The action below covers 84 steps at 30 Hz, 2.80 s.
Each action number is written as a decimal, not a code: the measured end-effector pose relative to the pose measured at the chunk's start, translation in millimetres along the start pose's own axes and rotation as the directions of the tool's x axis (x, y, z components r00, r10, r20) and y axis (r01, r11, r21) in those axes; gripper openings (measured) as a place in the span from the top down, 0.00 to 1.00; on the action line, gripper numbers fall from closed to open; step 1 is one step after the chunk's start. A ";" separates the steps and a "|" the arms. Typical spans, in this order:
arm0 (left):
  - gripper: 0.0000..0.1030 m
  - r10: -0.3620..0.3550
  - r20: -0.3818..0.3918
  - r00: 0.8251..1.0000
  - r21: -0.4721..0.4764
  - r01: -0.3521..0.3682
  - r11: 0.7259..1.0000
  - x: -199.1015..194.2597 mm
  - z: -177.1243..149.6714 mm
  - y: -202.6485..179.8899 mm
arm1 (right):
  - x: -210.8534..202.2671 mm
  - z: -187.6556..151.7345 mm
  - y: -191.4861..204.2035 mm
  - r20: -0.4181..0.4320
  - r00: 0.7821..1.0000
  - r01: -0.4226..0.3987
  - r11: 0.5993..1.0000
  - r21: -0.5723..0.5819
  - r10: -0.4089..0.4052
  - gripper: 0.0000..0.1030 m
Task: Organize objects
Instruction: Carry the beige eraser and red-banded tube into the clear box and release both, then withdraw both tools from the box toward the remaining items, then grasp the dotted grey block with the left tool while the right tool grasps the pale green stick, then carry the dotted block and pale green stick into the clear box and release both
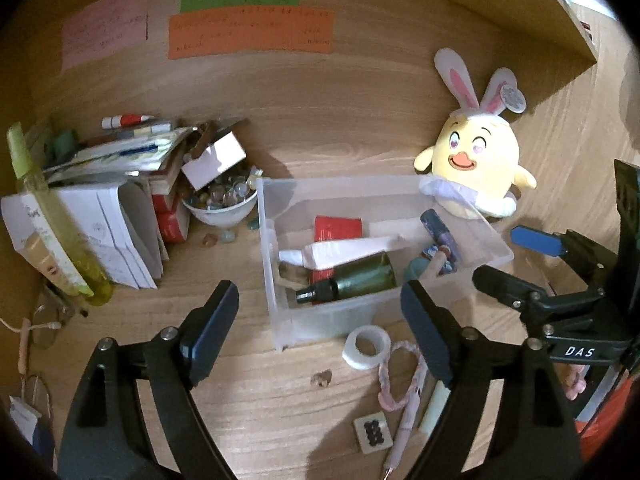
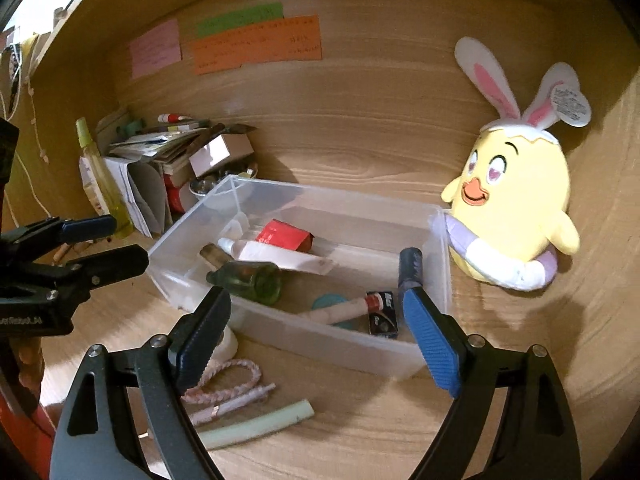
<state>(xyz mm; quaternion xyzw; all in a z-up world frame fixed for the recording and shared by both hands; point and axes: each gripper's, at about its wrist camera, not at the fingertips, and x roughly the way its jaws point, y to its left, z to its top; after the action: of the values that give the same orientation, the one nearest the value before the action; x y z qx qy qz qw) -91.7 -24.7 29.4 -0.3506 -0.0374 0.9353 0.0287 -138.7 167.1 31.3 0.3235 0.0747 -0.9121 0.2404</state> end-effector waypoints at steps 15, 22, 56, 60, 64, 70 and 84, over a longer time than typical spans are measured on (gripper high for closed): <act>0.19 -0.025 -0.141 0.990 -0.030 0.021 0.999 22.6 -56.2 14.0 | 16.3 -59.6 -1.9 -0.165 0.986 0.018 0.997 0.072 -0.006 0.16; 0.19 -0.071 -0.171 0.983 -0.011 0.070 0.997 20.8 -77.4 -0.2 | 30.0 -74.6 16.8 -0.221 0.975 -0.008 0.997 0.073 0.024 0.16; 0.62 -0.122 -0.240 0.963 0.044 0.137 0.990 30.2 -96.7 -21.4 | 12.2 -103.3 7.5 -0.236 0.971 0.023 1.000 0.014 -0.019 0.84; 0.76 -0.116 -0.235 0.965 0.045 0.130 0.990 30.9 -96.6 -20.9 | 12.5 -104.0 8.6 -0.227 0.974 0.026 1.000 0.014 -0.022 0.86; 0.77 -0.111 -0.222 0.969 0.031 0.121 0.992 28.1 -96.6 -17.4 | 11.1 -102.8 8.1 -0.214 0.977 0.020 0.999 0.028 -0.013 0.86; 0.77 -0.118 -0.180 0.977 -0.008 0.119 0.993 19.4 -88.7 -11.6 | -0.2 -89.7 2.7 -0.159 0.987 0.015 0.998 0.062 -0.005 0.86; 0.77 -0.129 -0.050 0.990 -0.033 0.127 0.991 -3.5 -56.6 -12.9 | -26.5 -53.8 -6.0 -0.023 1.000 0.006 0.995 0.097 -0.004 0.86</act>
<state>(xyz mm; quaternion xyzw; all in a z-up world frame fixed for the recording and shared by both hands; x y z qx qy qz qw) -51.4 -9.3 -9.7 -0.3723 -0.0727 0.9214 0.0845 -93.9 198.4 5.9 0.3451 0.0341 -0.9114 0.2214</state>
